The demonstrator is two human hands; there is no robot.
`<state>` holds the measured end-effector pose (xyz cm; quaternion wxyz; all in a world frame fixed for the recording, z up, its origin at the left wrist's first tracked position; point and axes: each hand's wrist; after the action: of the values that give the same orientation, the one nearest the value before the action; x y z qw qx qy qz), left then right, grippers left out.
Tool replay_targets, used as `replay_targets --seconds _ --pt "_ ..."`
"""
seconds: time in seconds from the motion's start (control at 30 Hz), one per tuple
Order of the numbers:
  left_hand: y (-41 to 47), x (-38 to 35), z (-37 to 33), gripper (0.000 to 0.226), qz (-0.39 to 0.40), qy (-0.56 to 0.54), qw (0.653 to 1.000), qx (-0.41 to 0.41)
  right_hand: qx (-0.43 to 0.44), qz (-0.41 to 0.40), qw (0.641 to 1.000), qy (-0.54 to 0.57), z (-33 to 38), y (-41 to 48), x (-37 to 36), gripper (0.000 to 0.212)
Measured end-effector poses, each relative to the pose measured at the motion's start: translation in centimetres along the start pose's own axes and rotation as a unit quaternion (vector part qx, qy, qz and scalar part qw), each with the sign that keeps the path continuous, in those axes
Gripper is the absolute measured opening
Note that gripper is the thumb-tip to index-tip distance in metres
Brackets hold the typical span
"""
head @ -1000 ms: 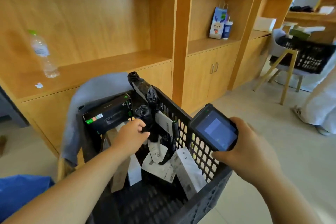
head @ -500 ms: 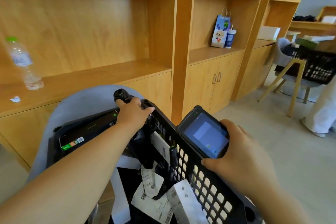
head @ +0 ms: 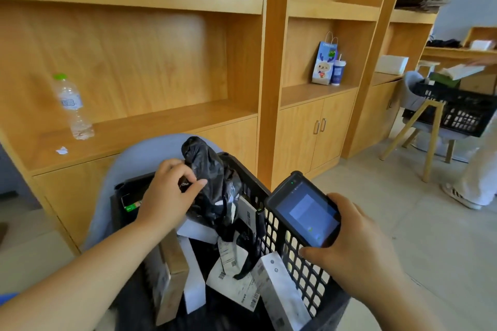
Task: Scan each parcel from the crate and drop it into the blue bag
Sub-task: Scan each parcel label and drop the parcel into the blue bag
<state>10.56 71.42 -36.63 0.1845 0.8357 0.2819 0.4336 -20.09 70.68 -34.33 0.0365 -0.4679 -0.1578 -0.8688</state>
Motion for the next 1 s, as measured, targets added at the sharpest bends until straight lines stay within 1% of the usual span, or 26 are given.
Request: replay_targets --seconds 0.07,0.13,0.17,0.27,0.3,0.33,0.4,0.47,0.53,0.57,0.67,0.73,0.8,0.87,0.9,0.93,1.0 --pt "-1.7 2.4 -1.2 0.02 -0.006 -0.005 1.0 -0.001 0.004 0.003 1.0 0.016 0.4 -1.6 0.5 0.074" --pt "-3.4 4.8 -2.2 0.016 -0.016 0.0 1.0 0.004 0.007 0.002 1.0 0.03 0.9 -3.2 0.8 0.073" --pt "-4.5 5.9 -2.5 0.02 -0.021 0.001 1.0 0.012 0.009 0.0 0.999 0.034 1.2 -4.0 0.9 0.073" --pt "-7.8 9.3 -3.3 0.068 -0.03 0.016 0.999 0.036 0.011 -0.005 0.998 0.06 2.1 -6.5 1.2 0.071" --pt "-8.9 10.4 -3.5 0.077 -0.03 0.026 0.998 0.039 0.012 -0.001 0.997 0.071 2.4 -7.3 1.3 0.07" --pt "-10.1 11.3 -3.5 0.078 -0.025 0.034 0.998 0.04 0.014 0.003 0.996 0.083 2.6 -8.0 1.4 0.069" --pt "-12.4 12.9 -3.6 0.066 -0.002 0.055 0.998 0.035 0.019 0.009 0.995 0.102 3.1 -9.2 1.4 0.07" --pt "-14.8 14.2 -3.8 0.055 0.019 0.085 0.996 -0.009 0.022 0.011 0.994 0.104 3.6 -10.3 1.5 0.075" --pt "-17.4 14.9 -3.6 0.052 0.03 0.1 0.994 -0.043 0.034 0.003 0.996 0.087 4.2 -11.3 1.3 0.08" --pt "-18.6 15.0 -3.3 0.055 0.032 0.098 0.994 -0.029 0.043 0.001 0.995 0.086 4.5 -11.8 1.2 0.078" --pt "-21.5 15.0 -2.5 0.063 0.026 0.05 0.996 0.068 0.051 0.011 0.992 0.117 5.3 -13.1 0.7 0.07" --pt "-22.8 14.9 -2.0 0.064 0.02 0.001 0.993 0.113 0.056 0.022 0.992 0.11 5.8 -13.8 0.4 0.079" --pt "-23.4 14.7 -1.7 0.059 0.015 -0.017 0.989 0.146 0.063 0.03 0.994 0.081 6.3 -14.4 0.2 0.091" --pt "-23.9 14.5 -1.6 0.052 0.0 -0.041 0.982 0.186 0.071 0.037 0.995 0.064 6.5 -15.0 0.0 0.095" --pt "-24.0 14.3 -1.6 0.048 -0.005 -0.074 0.976 0.206 0.074 0.04 0.995 0.058 6.6 -15.3 -0.1 0.094" --pt "-24.1 14.2 -1.5 0.042 -0.012 -0.13 0.965 0.229 0.076 0.045 0.995 0.054 6.7 -15.5 -0.2 0.092" --pt "-24.2 14.2 -1.9 0.03 -0.038 -0.248 0.93 0.27 0.071 0.056 0.994 0.059 6.7 -15.7 -0.3 0.094"
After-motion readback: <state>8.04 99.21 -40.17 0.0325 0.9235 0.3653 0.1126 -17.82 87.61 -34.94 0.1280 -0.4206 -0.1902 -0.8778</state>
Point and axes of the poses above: each hand's wrist, its own y-axis towards the middle knuckle, its own x-axis out of the back of the hand, z = x × y, and after that the axes turned 3 degrees about -x, right-handed
